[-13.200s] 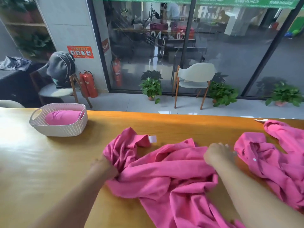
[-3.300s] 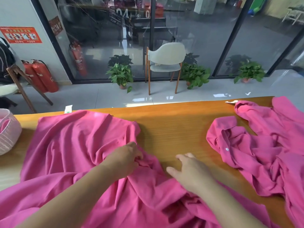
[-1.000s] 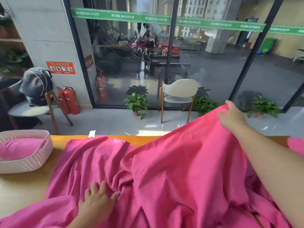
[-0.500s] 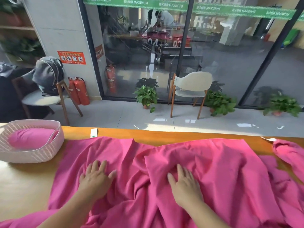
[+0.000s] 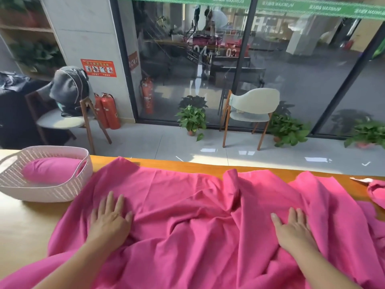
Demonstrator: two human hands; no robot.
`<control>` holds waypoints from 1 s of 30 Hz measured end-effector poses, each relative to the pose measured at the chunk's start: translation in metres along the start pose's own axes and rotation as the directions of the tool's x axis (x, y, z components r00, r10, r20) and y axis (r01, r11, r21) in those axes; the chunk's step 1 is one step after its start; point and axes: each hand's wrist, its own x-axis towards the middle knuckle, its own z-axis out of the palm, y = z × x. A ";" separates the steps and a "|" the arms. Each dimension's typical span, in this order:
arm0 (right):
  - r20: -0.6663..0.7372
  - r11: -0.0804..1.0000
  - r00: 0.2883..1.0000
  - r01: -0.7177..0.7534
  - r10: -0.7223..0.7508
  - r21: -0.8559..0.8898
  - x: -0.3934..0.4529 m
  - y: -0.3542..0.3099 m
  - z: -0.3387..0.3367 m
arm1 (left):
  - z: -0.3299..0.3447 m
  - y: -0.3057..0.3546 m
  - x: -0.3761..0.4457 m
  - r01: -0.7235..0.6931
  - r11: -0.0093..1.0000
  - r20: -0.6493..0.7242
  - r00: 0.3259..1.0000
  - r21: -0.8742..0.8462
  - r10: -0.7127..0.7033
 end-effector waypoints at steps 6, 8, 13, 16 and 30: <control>-0.015 0.972 0.982 -0.182 0.186 0.151 -0.003 0.021 -0.008 | 0.017 0.000 -0.036 -0.103 0.994 0.040 0.994 0.025 0.102; -0.114 0.980 0.977 -0.168 0.179 0.104 -0.012 0.006 -0.011 | 0.022 0.008 -0.050 -0.213 0.976 0.049 0.976 0.044 0.211; -0.217 0.981 0.957 0.190 -0.191 -0.026 -0.054 -0.054 0.000 | 0.039 0.028 -0.069 -0.378 0.924 0.065 0.925 0.062 0.374; -0.085 0.971 0.972 0.206 -0.217 -0.123 -0.068 -0.052 0.026 | 0.037 0.027 -0.077 -0.383 0.922 0.114 0.920 0.053 0.375; 0.076 0.949 0.997 0.023 0.001 -0.314 -0.119 -0.013 0.021 | -0.003 0.043 -0.047 -0.325 0.944 0.256 0.919 0.053 0.301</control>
